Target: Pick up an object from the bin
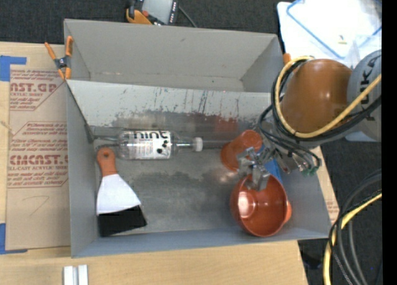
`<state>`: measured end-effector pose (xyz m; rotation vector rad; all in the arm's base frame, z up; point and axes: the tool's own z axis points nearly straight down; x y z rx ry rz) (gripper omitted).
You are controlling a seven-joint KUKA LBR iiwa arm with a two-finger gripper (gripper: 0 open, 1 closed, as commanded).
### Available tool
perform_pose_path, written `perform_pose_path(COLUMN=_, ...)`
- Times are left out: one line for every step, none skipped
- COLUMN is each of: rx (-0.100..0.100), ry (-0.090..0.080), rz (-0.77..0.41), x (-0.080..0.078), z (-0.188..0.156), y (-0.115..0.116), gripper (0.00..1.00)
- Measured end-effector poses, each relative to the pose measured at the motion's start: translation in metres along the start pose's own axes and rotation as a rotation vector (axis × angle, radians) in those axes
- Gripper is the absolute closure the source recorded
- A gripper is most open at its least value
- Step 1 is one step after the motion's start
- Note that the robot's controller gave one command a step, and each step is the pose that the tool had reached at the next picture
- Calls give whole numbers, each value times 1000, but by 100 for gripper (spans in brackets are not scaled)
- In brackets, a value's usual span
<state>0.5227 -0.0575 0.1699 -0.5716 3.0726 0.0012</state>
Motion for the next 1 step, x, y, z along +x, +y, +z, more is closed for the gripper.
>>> perform_pose_path(rx=4, ry=-18, rz=14, x=7, z=-27, y=-7, gripper=100)
